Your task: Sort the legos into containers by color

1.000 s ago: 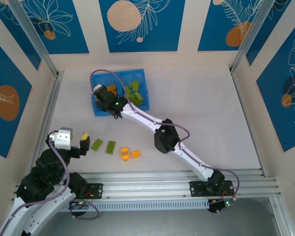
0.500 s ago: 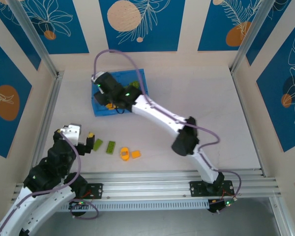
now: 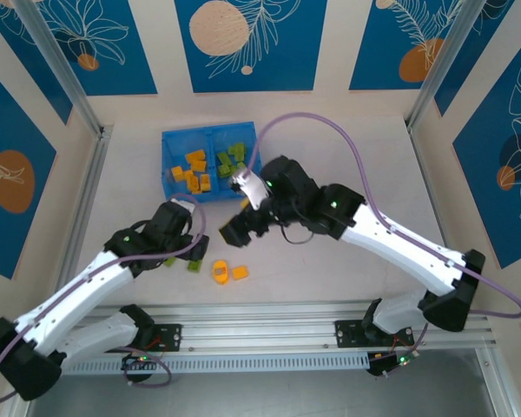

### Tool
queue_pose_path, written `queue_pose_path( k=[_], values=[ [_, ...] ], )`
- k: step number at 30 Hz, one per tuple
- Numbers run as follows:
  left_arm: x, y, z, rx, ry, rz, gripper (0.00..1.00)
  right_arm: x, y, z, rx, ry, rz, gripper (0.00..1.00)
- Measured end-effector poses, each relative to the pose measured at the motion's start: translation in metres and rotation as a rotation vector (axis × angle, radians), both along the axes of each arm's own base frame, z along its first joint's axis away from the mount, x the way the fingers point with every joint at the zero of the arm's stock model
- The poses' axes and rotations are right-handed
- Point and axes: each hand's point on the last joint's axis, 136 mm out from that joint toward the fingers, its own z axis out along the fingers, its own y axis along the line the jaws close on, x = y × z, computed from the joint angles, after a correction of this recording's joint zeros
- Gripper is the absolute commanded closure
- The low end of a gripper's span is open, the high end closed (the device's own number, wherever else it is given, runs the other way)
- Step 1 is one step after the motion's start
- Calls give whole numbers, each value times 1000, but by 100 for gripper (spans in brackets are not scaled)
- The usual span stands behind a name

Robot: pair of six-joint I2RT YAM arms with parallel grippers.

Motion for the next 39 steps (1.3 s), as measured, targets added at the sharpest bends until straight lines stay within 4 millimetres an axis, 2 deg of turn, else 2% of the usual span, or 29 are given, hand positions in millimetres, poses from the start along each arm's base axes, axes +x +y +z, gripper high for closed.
queue_pose_path(
  k=[4,10,12,15,23,28,31,33,35,39],
  values=[
    [-9,-7,-40,2,165,42,8,-25,-20,-40,-13,106,7,0],
    [-22,-6,-89,45,323,104,18,-40,-29,-90,-62,255,-20,0],
    [-23,-7,-99,44,346,114,20,-45,-27,-96,-55,291,-23,0],
    [-25,-11,-113,28,377,120,29,-48,-22,-97,-30,327,-31,1],
    [-22,-17,-134,3,398,141,69,-56,-5,-85,37,347,-23,0],
    [-20,-17,-132,-7,382,143,81,-55,-1,-86,30,346,-35,1],
    [-20,-16,-127,-14,365,142,83,-53,0,-82,41,340,-43,1],
    [-20,-16,-117,-31,343,140,84,-52,0,-81,43,338,-54,1],
    [-17,-18,-97,-62,307,134,84,-49,-1,-81,42,337,-72,0],
    [8,-38,-27,-198,148,106,82,-41,-6,-74,58,302,-127,1]
  ],
)
